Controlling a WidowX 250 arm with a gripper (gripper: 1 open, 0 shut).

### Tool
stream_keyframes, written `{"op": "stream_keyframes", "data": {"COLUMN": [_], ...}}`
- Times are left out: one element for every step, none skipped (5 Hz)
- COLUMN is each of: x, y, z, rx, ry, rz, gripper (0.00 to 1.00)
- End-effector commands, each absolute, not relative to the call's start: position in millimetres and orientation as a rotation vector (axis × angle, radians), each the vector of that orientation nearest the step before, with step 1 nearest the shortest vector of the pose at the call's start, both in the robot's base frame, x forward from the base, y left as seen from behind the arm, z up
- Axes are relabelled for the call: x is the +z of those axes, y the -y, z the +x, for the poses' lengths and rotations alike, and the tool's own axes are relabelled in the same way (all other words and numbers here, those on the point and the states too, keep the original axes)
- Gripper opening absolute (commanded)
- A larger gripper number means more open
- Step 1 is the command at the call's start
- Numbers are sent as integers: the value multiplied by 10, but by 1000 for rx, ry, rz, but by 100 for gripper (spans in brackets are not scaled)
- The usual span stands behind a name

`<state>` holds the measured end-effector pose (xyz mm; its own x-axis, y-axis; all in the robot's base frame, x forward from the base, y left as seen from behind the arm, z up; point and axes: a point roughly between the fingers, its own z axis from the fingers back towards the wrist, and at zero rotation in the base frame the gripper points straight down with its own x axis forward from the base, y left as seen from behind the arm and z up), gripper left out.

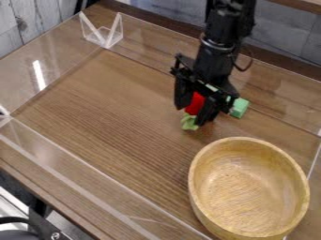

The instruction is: Move the red fruit to the left

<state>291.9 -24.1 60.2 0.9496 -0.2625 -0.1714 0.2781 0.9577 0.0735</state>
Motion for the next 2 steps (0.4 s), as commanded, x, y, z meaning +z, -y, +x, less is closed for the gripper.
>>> {"op": "stream_keyframes", "data": {"x": [858,949], "y": [244,246], "z": [2949,2918], "rx": [-293,-306], "ry": [-80,-61], "rz": [115,119], "gripper": [100,100]}}
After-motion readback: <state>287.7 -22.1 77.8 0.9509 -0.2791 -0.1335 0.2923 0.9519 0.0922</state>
